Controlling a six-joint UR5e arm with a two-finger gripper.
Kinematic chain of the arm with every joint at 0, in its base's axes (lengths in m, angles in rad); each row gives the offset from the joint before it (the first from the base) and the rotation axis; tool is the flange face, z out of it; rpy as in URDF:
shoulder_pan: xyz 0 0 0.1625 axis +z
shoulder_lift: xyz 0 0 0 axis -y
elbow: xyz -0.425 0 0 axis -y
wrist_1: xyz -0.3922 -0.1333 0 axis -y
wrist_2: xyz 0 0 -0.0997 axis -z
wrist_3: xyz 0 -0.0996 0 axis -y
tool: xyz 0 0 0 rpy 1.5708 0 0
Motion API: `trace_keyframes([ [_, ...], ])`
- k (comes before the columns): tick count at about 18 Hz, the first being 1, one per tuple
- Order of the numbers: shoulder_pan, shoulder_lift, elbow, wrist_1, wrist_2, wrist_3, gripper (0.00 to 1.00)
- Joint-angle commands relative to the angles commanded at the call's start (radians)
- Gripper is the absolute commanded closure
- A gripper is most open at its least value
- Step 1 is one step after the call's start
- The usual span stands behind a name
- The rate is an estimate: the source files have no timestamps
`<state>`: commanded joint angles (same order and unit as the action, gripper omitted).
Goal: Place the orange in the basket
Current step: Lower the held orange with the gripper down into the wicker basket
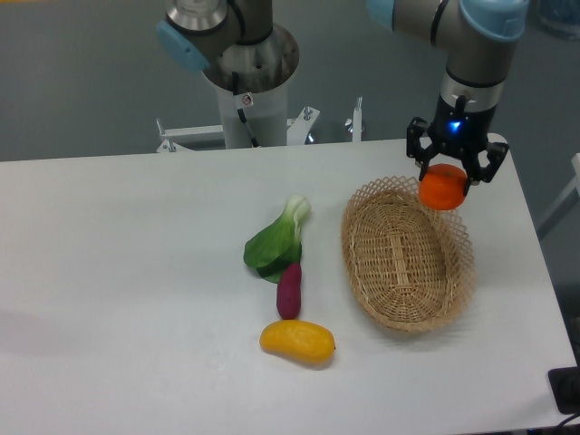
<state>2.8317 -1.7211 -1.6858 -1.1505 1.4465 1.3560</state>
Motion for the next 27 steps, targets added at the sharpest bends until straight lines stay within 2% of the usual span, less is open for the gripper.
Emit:
trace_keyframes([
  [5,-0.002,-0.002,-0.015,0.015,0.003,0.0,0.33],
  [8,-0.008,-0.024,-0.015,0.02,0.005,-0.005,0.33],
  [11,-0.017,-0.052,-0.015,0.073,0.005,-0.053,0.34],
  [16,-0.067,-0.129,-0.026,0.189,0.009,-0.156,0.34],
  [20,-0.075,-0.215,-0.038,0.198,0.011,-0.155,0.34],
  [22,-0.095,-0.239,-0.029,0.196,0.008,-0.16,0.34],
  [27,-0.13,-0.299,-0.026,0.247,0.012,-0.213,0.33],
])
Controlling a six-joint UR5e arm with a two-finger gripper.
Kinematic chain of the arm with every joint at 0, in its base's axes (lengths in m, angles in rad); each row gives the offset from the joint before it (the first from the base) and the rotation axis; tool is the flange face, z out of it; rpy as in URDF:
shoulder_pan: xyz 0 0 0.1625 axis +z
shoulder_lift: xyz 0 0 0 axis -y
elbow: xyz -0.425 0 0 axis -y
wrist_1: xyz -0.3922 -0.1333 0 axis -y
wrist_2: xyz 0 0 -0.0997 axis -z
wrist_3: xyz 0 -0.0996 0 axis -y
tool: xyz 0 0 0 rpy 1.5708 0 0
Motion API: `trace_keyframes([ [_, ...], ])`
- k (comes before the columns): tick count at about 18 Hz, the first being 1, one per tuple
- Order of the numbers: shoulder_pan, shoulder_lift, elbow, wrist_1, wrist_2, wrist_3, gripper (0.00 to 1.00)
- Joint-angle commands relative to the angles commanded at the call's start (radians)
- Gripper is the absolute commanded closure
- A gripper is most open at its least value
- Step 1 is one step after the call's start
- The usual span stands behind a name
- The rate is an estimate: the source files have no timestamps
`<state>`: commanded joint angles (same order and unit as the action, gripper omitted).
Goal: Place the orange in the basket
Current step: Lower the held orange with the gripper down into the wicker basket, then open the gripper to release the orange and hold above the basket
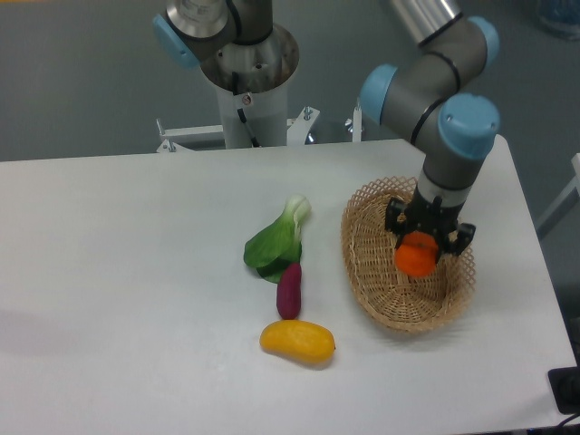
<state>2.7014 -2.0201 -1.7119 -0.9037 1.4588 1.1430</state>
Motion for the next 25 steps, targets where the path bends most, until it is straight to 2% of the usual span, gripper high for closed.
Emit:
trace_keyframes([
  [10,-0.009,-0.017,-0.012,0.019,0.018,-0.006,0.3],
  [11,-0.009,-0.015,-0.012,0.019,0.018,-0.006,0.27],
  [14,-0.009,-0.012,-0.012,0.02,0.017,-0.006,0.1],
  [15,-0.009,-0.009,-0.012,0.02,0.018,-0.005,0.0],
  [25,-0.008,0.015,-0.011,0.022,0.014,-0.006,0.0],
])
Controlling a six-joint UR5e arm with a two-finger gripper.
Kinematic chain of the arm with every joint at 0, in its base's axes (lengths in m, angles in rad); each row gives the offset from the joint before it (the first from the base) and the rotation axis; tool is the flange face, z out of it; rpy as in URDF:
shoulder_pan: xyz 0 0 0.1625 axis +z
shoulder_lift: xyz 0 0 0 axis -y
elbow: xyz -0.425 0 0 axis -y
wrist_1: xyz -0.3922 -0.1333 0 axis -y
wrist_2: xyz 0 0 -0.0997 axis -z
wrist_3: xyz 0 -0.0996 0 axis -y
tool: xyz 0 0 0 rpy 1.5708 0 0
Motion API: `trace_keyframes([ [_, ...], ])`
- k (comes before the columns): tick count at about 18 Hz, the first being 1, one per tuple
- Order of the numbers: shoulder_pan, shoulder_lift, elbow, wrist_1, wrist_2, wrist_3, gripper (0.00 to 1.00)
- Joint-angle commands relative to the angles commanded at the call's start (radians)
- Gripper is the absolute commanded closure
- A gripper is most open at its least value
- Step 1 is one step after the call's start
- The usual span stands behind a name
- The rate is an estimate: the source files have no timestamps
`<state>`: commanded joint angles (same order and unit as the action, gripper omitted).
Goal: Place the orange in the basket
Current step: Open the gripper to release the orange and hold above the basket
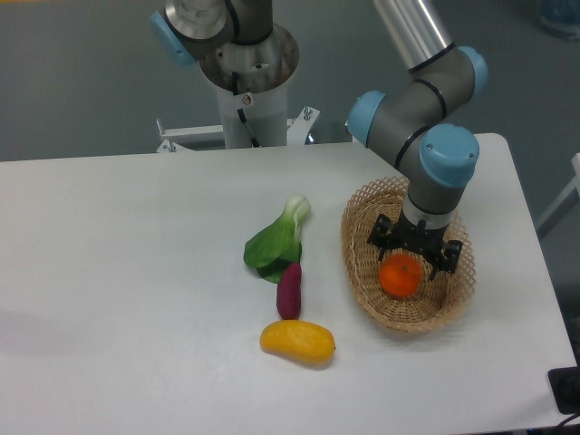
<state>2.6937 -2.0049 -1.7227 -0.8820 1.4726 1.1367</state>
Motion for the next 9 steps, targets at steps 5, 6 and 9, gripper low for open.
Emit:
trace_keyframes([
  [5,0.005,0.012,0.0,0.0,-0.002,0.003,0.0],
  [6,0.006,0.012,0.0,0.0,-0.002,0.003,0.0],
  [9,0.006,0.014,0.0,-0.002,0.0,0.002,0.0],
])
